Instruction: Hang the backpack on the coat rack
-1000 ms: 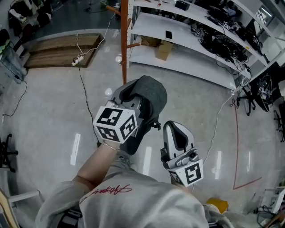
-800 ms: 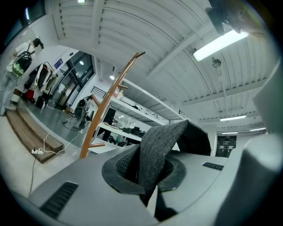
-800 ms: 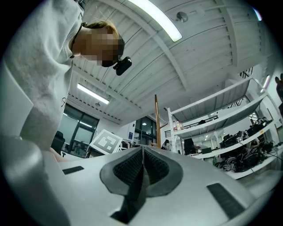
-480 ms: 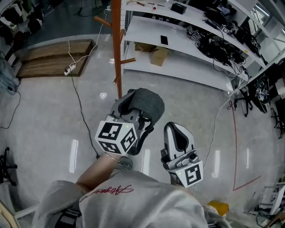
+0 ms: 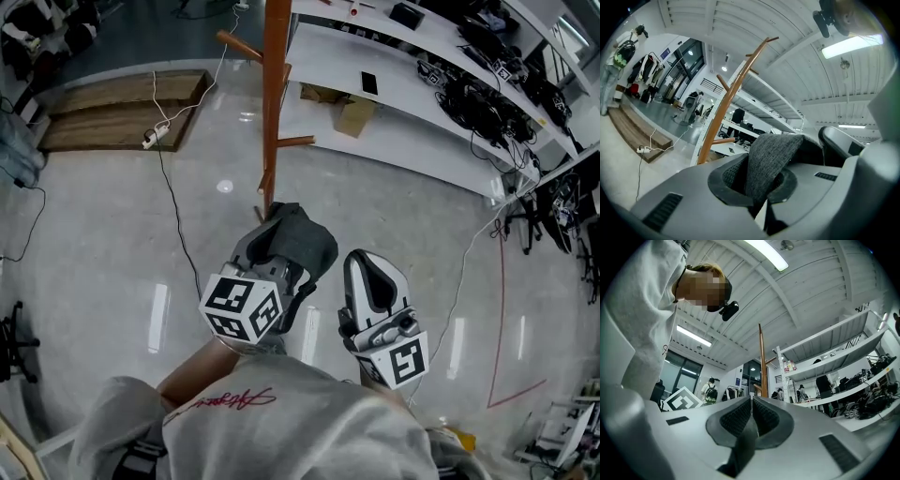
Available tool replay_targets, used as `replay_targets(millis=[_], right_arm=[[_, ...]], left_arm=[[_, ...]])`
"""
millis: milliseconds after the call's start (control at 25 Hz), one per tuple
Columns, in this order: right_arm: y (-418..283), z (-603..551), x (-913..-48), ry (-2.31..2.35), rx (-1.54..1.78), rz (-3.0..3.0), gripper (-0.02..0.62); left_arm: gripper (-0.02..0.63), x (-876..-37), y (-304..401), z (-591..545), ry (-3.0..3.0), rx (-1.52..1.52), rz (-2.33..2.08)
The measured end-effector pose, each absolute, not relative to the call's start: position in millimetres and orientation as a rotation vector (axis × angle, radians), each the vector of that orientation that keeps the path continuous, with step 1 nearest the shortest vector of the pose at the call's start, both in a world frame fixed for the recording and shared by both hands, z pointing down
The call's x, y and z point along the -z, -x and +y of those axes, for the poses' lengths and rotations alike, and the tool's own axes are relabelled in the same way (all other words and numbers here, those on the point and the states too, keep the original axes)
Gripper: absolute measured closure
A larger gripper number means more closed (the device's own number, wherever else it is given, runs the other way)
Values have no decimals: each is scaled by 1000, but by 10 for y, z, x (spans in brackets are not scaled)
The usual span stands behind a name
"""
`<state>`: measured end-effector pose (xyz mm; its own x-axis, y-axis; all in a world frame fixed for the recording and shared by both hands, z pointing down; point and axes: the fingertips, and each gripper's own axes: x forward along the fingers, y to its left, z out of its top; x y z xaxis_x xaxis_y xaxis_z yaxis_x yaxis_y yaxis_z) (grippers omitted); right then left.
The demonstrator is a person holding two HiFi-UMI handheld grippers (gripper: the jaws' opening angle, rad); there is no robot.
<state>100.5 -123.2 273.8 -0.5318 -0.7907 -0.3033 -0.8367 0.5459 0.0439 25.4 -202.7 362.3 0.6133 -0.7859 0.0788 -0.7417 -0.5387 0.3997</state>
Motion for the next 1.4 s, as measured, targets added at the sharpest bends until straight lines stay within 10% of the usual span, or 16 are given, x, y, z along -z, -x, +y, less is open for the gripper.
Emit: replay_targets(millis=[1400], right_arm=[[-743,-2102,-3058,1234,-76,2666,571]], left_arm=[[568,-4772,579,-3157,-2223,-184,-1444]])
